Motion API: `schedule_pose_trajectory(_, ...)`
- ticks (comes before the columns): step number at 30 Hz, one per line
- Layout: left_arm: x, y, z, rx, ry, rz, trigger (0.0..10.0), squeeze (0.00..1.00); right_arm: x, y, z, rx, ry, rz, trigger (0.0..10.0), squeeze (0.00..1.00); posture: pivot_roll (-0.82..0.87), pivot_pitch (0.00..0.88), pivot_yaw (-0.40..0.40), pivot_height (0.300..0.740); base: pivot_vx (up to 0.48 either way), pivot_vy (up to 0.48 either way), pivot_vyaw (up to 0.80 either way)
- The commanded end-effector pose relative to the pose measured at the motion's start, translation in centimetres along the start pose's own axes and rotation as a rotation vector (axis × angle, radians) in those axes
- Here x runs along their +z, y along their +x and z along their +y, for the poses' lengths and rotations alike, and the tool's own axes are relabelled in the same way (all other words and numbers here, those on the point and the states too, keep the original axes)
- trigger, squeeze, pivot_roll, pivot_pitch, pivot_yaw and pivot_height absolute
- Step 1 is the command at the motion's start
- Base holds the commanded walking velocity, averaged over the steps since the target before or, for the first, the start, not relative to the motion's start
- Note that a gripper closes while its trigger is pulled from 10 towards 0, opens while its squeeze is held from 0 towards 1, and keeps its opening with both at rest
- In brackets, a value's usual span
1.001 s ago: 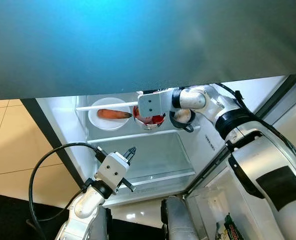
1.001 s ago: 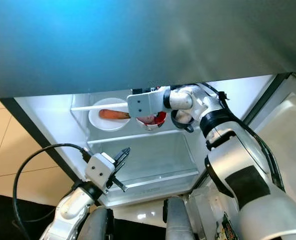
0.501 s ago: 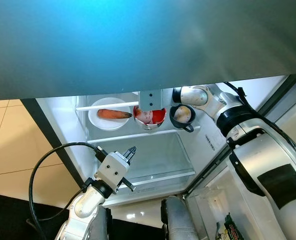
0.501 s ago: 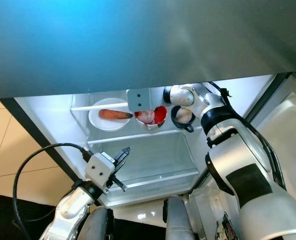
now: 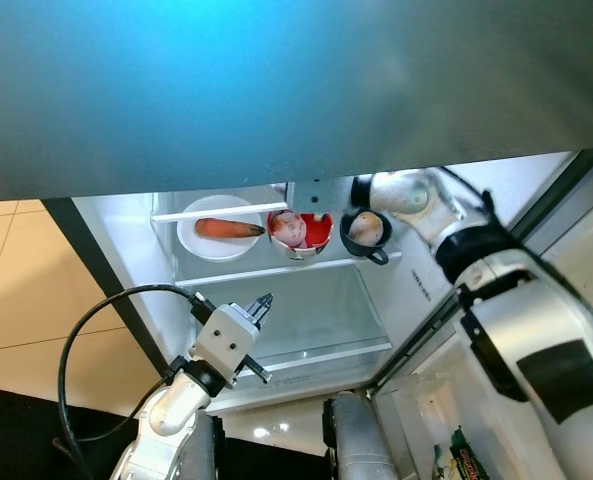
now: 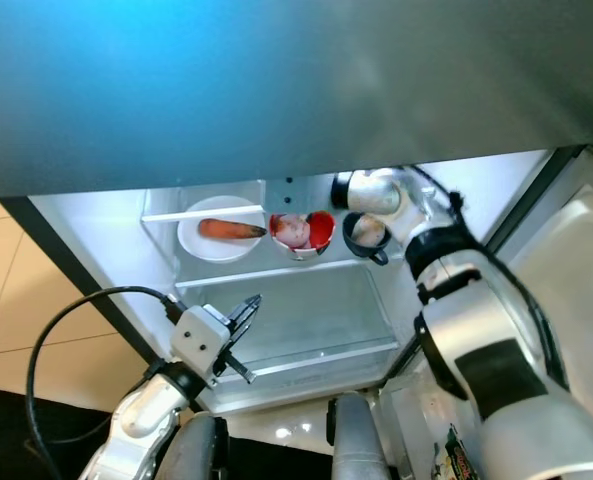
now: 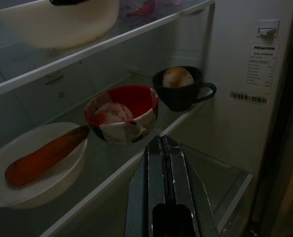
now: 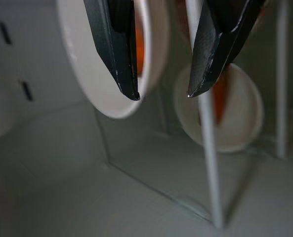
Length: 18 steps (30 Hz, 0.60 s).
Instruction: Restocking fridge
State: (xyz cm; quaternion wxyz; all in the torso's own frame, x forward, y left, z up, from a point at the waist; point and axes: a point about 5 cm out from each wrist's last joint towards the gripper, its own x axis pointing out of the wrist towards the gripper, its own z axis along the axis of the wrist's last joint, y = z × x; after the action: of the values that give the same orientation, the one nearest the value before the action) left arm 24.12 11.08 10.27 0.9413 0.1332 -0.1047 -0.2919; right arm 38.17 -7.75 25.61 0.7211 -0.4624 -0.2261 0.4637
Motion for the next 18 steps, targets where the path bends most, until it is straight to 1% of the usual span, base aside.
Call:
schedule_pose_trajectory(1,-0.2,-0.2,-0.2,-0.020,-0.001,0.015,10.0,0.00,0.2,-0.2,0.7,0.011,0.004,-0.048,10.0,0.00,-0.11,0.174,-0.072,0.627,0.000,0.000,0.00)
schedule_pose_trajectory(7,-0.2,-0.2,-0.2,-0.021,0.000,0.013,10.0,0.00,0.2,-0.3,1.2,0.014,-0.013,-0.062,10.0,0.00,-0.11,0.174,-0.069,0.627,0.000,0.000,0.00)
schedule_pose_trajectory(11,-0.2,-0.2,-0.2,-0.022,0.001,0.013,10.0,0.00,0.3,-0.6,1.4,0.036,-0.004,-0.086,10.0,0.00,-0.11,0.176,-0.068,0.627,0.000,0.000,0.00)
schedule_pose_trajectory(12,-0.2,-0.2,-0.2,-0.023,0.001,0.012,10.0,0.00,0.3,-0.6,1.9,0.053,-0.015,-0.090,10.0,0.00,-0.11,0.176,-0.069,0.627,0.000,0.000,0.00)
schedule_pose_trajectory(13,-0.2,-0.2,-0.2,-0.023,0.001,0.012,10.0,0.00,0.3,-0.6,1.9,0.053,-0.015,-0.090,10.0,0.00,-0.11,0.176,-0.069,0.627,0.000,0.000,0.00)
schedule_pose_trajectory(14,-0.1,-0.2,-0.2,-0.023,0.001,0.012,10.0,0.00,0.2,-0.7,2.4,0.063,-0.017,-0.093,10.0,0.00,-0.11,0.175,-0.069,0.627,0.000,0.000,0.00)
schedule_pose_trajectory(15,-0.1,-0.2,-0.2,-0.023,0.001,0.012,10.0,0.00,0.2,-0.7,2.4,0.063,-0.017,-0.093,10.0,0.00,-0.11,0.175,-0.069,0.627,0.000,0.000,0.00)
schedule_pose_trajectory(16,-0.1,-0.2,-0.2,-0.021,0.000,0.012,10.0,0.00,0.2,-0.9,3.4,0.078,-0.011,-0.106,10.0,0.00,-0.11,0.176,-0.073,0.627,0.000,0.000,0.00)
schedule_pose_trajectory(18,-0.1,-0.2,-0.2,-0.020,0.001,0.012,10.0,0.00,0.2,-1.0,3.7,0.080,-0.007,-0.112,10.0,0.00,-0.11,0.176,-0.073,0.627,0.000,0.000,0.00)
